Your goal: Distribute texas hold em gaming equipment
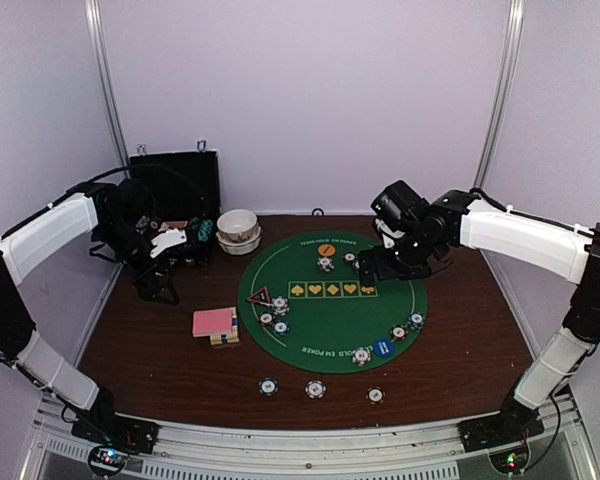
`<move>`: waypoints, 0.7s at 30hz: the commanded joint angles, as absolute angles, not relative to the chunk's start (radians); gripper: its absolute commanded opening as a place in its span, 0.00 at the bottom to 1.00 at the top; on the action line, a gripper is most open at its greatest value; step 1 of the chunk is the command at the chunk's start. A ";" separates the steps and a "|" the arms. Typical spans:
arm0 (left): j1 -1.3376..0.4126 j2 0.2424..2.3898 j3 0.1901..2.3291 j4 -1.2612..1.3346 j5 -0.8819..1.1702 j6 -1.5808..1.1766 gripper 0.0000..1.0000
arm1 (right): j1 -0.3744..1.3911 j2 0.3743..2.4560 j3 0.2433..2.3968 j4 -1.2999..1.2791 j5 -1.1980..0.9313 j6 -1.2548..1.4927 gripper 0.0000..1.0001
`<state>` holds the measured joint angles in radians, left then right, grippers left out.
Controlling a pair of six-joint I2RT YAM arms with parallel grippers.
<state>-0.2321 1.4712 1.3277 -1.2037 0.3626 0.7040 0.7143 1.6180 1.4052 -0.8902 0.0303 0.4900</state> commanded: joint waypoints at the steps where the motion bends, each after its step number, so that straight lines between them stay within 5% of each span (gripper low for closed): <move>1: -0.260 1.502 1.284 -1.112 0.386 0.822 0.97 | 0.783 1.640 1.460 -0.867 0.003 0.540 0.99; 21: -0.360 1.608 1.169 -0.989 0.348 1.015 0.98 | 0.912 1.689 1.492 -0.804 0.052 0.580 0.99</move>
